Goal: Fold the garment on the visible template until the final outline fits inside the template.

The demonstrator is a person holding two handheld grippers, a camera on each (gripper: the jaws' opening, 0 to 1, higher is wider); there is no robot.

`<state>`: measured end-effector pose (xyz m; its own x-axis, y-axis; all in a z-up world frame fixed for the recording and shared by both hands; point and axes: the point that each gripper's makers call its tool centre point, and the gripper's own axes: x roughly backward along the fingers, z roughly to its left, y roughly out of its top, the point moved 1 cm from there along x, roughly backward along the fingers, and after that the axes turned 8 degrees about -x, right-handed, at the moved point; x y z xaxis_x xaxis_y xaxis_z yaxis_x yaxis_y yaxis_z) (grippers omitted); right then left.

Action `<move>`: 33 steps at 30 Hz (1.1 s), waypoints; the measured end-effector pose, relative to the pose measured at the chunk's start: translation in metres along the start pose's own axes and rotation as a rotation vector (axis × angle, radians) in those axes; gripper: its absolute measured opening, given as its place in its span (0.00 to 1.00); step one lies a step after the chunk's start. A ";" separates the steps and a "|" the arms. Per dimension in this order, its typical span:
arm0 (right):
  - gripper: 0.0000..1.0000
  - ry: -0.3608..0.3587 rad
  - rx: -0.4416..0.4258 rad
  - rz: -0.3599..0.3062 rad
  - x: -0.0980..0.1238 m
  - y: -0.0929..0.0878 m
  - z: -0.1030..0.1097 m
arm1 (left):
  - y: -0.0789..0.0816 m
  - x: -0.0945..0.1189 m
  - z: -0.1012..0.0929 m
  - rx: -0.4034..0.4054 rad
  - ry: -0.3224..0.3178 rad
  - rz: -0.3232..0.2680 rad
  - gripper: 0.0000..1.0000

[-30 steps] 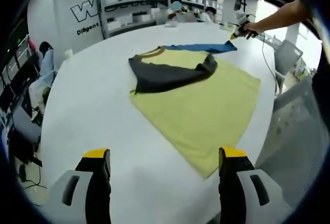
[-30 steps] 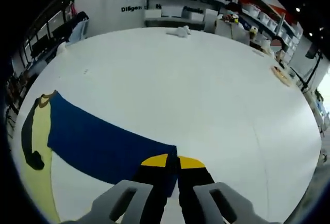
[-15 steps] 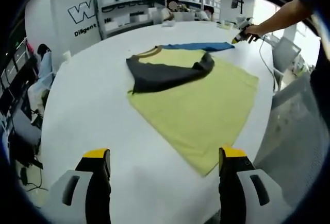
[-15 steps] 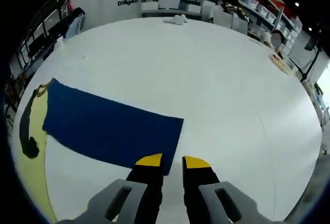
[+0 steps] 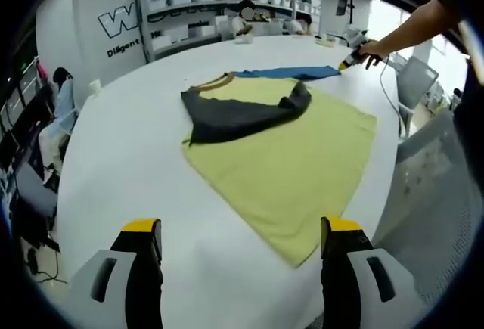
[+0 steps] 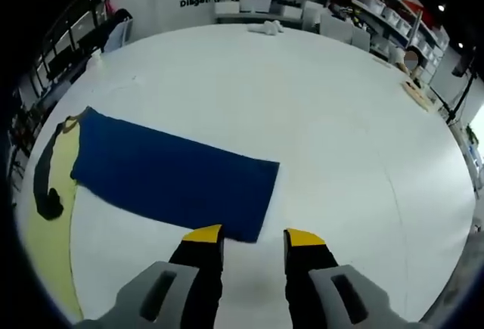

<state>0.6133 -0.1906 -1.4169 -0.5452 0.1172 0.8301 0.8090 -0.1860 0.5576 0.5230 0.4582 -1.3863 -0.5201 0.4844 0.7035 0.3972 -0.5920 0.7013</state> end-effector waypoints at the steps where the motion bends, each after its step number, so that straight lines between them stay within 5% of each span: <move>1: 0.31 0.003 0.007 -0.003 0.000 0.001 -0.001 | 0.001 -0.002 0.000 -0.007 -0.002 0.000 0.84; 10: 0.49 0.062 0.118 -0.078 0.016 0.007 0.008 | 0.023 -0.013 0.000 -0.051 -0.034 -0.037 0.83; 19: 0.71 0.116 0.202 -0.139 0.034 0.008 0.023 | 0.030 -0.017 -0.001 -0.064 -0.050 -0.054 0.83; 33: 0.93 0.228 0.307 -0.205 0.057 0.011 0.054 | 0.044 -0.021 0.003 -0.078 -0.053 -0.081 0.84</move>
<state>0.6023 -0.1335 -1.3629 -0.7083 -0.1033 0.6983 0.6879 0.1212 0.7156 0.5534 0.4242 -1.3701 -0.5061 0.5650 0.6517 0.2948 -0.5968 0.7463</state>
